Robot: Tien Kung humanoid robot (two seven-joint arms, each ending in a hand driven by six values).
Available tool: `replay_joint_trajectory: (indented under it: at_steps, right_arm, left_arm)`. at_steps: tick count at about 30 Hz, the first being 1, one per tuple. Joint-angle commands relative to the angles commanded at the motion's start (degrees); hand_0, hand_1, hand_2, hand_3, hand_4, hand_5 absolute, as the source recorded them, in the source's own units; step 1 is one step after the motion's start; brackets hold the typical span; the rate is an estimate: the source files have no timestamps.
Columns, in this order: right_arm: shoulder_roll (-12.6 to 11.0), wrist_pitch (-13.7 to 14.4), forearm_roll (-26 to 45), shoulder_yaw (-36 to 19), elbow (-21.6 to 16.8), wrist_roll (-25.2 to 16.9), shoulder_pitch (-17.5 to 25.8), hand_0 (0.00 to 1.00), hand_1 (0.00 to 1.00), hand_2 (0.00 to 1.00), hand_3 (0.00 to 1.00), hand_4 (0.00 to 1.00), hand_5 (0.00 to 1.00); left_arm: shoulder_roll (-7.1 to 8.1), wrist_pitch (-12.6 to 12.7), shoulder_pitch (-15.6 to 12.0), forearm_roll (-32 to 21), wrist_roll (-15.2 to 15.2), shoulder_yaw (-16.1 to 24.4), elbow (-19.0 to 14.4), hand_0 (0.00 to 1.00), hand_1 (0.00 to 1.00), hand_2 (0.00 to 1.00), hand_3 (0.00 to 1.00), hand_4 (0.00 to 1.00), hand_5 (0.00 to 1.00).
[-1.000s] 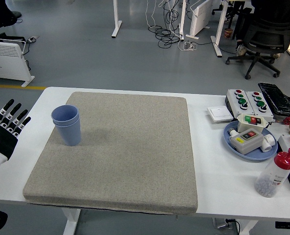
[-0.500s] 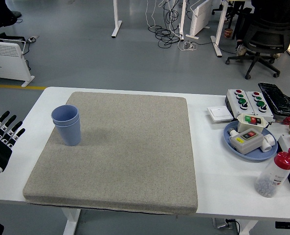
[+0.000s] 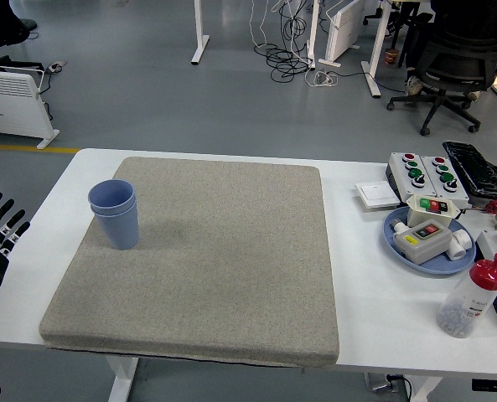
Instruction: Push cup pick cup insert cup
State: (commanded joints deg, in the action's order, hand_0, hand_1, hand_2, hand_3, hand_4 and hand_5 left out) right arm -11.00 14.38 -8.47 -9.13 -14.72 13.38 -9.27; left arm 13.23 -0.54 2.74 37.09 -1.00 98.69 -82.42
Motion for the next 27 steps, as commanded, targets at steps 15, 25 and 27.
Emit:
replay_joint_trajectory:
  at_steps: [15, 25, 27]
  right_arm:
    - [0.1, 0.0, -1.9, -1.1, 0.0, 0.6, 0.2, 0.690, 0.622, 0.628, 0.544, 0.093, 0.472]
    - [0.2, 0.0, -1.9, -1.1, 0.0, 0.6, 0.2, 0.690, 0.622, 0.627, 0.544, 0.093, 0.473]
    - [0.2, 0.0, -1.9, -1.1, 0.0, 0.6, 0.2, 0.690, 0.622, 0.628, 0.544, 0.093, 0.474]
  left_arm:
    - [0.10, 0.5, -0.5, -0.1, 0.2, 0.1, 0.4, 0.890, 0.905, 0.928, 0.893, 0.600, 0.998]
    - [-0.01, 0.6, -0.3, -0.1, 0.2, 0.2, 0.5, 0.890, 0.905, 0.928, 0.892, 0.600, 0.998]
    - [0.00, 0.6, -0.4, -0.1, 0.2, 0.2, 0.4, 0.890, 0.904, 0.928, 0.892, 0.600, 0.998]
